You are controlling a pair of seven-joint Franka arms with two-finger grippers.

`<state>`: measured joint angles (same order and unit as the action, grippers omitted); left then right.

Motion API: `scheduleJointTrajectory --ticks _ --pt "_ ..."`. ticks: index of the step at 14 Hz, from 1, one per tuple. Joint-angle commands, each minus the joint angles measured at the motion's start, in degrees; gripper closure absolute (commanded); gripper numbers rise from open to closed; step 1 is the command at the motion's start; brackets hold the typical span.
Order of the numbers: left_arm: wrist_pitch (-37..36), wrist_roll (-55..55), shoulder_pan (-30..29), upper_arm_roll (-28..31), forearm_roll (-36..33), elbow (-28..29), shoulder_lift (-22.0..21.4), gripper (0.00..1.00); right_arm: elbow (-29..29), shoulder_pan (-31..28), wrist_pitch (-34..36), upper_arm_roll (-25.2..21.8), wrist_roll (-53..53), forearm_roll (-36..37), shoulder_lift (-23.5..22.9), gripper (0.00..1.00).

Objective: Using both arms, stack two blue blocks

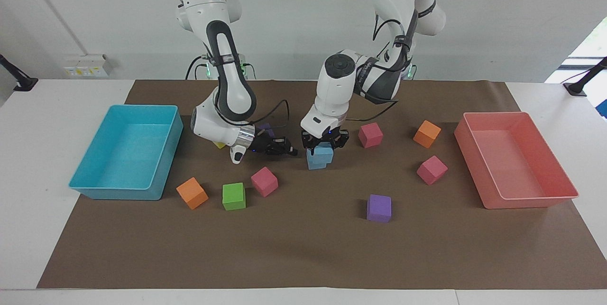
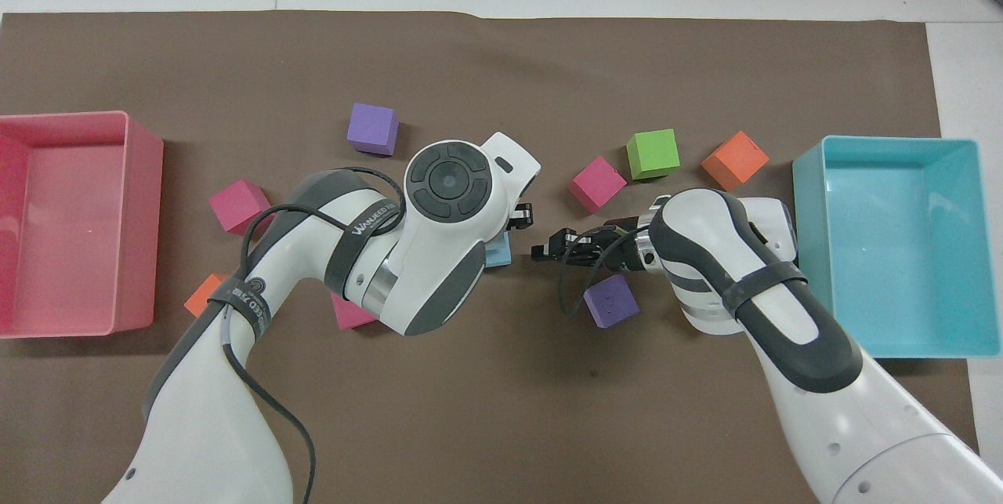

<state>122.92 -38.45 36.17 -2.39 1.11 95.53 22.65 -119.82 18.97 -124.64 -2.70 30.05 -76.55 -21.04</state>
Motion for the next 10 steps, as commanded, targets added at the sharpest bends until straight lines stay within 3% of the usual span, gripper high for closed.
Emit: scheduleJointTrajectory --ticks 1,10 --pt "-0.58 -1.54 1.36 0.9 0.21 0.88 -0.58 1.0 -0.59 -0.25 -1.13 0.33 2.03 -2.11 0.21 1.0" --pt "0.21 -0.57 1.89 0.81 0.21 3.17 -1.64 1.0 -0.59 -0.25 -1.13 0.33 2.03 -2.11 0.12 1.0"
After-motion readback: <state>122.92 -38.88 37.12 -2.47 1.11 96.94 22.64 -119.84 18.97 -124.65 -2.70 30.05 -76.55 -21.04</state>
